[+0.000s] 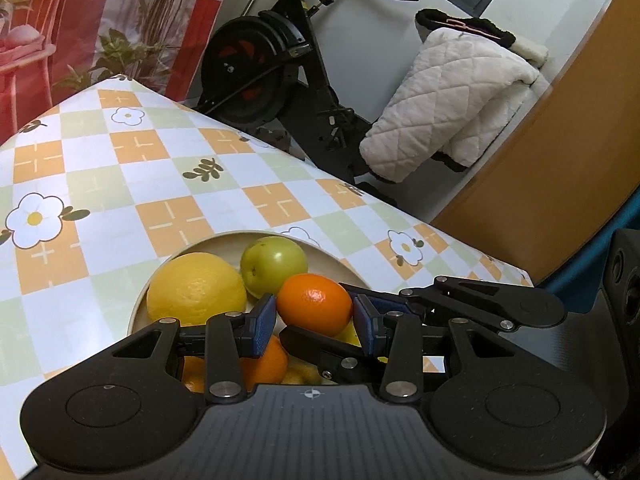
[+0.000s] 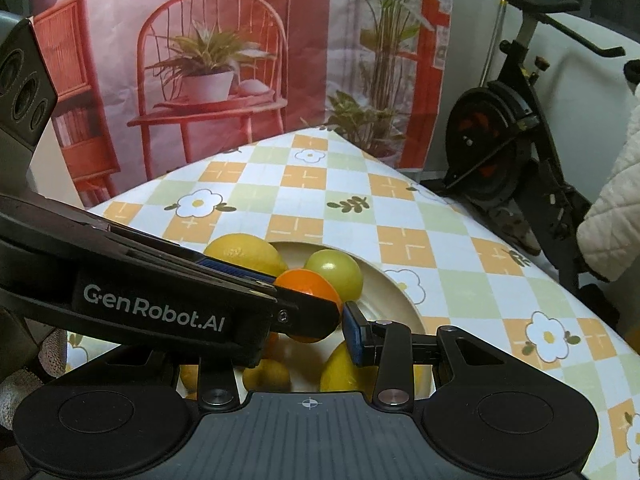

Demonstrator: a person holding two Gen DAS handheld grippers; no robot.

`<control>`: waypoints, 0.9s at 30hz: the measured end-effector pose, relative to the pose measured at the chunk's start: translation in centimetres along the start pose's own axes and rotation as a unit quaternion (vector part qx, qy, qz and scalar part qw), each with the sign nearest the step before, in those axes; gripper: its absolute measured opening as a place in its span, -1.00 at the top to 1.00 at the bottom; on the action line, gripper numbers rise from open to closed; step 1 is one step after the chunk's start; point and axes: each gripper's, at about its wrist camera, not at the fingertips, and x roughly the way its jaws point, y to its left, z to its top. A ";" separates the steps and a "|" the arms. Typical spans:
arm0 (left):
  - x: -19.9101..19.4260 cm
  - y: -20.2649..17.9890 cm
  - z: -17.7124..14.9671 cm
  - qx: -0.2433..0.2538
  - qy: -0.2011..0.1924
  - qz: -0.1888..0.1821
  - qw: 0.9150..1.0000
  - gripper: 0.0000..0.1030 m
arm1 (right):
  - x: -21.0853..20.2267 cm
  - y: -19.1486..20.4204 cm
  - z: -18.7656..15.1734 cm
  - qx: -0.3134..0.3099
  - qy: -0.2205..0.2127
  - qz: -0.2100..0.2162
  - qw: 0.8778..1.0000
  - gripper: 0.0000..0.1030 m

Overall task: Organize fruits
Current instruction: 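Carry the orange tangerine over the plate with the right gripper, then lower the tangerine onto the plate and open the right gripper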

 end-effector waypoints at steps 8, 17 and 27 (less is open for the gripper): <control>0.2 0.3 0.1 -0.003 -0.001 0.002 1.000 0.14 | 0.5 0.2 0.1 -0.001 0.003 -0.004 1.000 0.31; 0.0 0.1 0.1 0.003 -0.001 0.011 1.000 0.13 | 0.9 0.3 0.4 0.008 0.007 -0.020 1.000 0.31; -1.6 0.0 0.2 0.008 -0.008 0.021 1.000 -0.13 | -0.6 0.7 0.2 0.011 0.007 -0.034 0.999 0.13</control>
